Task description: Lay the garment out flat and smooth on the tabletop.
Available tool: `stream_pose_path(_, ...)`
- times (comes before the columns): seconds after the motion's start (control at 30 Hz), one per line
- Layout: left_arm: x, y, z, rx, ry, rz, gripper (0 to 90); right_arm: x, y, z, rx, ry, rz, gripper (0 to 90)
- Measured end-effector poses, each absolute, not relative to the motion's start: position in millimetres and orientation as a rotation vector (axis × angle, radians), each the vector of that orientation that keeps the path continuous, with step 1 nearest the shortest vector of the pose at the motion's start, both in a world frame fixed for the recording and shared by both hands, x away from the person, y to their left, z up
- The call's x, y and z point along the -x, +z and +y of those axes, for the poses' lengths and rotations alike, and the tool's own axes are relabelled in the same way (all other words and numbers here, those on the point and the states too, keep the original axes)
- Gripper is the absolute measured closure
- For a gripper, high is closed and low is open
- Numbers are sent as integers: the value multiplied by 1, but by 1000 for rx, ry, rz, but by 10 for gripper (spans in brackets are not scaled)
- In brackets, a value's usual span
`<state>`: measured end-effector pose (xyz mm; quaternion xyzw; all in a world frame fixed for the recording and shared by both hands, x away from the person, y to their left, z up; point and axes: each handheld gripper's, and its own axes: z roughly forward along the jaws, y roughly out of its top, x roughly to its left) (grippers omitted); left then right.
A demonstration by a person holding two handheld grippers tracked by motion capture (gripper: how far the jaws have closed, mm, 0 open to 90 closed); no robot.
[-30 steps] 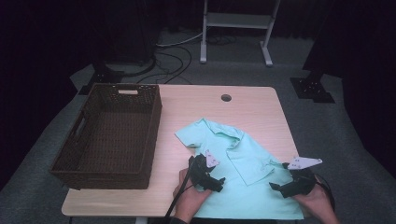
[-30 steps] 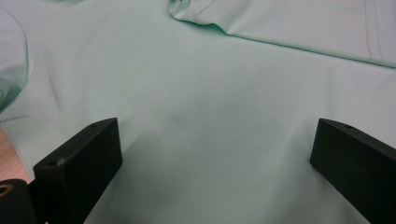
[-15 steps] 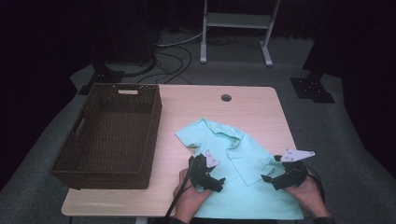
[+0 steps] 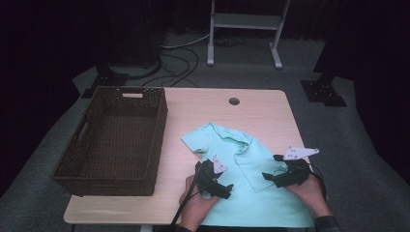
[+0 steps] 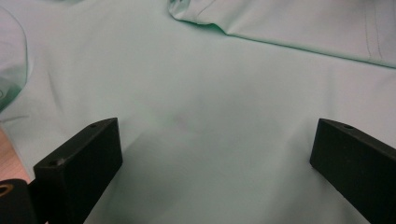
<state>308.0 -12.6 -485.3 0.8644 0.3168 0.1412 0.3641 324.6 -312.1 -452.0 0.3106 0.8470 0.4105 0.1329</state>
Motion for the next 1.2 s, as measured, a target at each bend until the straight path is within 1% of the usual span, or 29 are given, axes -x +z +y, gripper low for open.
stream_pose_path(0.07,-308,-485,-13,-2224,363,815,13,-327,-452,-309,-897,1192,2465,155)
stream_pose_path(0.13,-308,-485,-13,-2224,363,815,13,-329,-451,-306,-890,1196,2467,194)
stream_pose_path(0.3,-308,-485,-13,-2222,363,816,13,-335,-448,-298,-886,1216,2474,218)
stream_pose_path(0.53,-308,-485,-13,-2222,363,817,13,-342,-448,-283,-875,1226,2489,296)
stream_pose_path(0.67,-308,-485,-13,-2221,363,817,13,-346,-448,-277,-873,1227,2496,325)
stream_pose_path(0.8,-308,-485,-13,-2222,363,816,12,-350,-448,-270,-876,1217,2489,326)
stream_pose_path(0.87,-308,-485,-13,-2224,363,815,13,-352,-449,-266,-859,1206,2504,349)
stream_pose_path(0.97,-308,-485,-13,-2223,363,815,12,-353,-449,-260,-849,1190,2516,358)
stream_pose_path(1.2,-308,-486,-13,-2217,364,818,12,-358,-447,-248,-850,1200,2526,432)
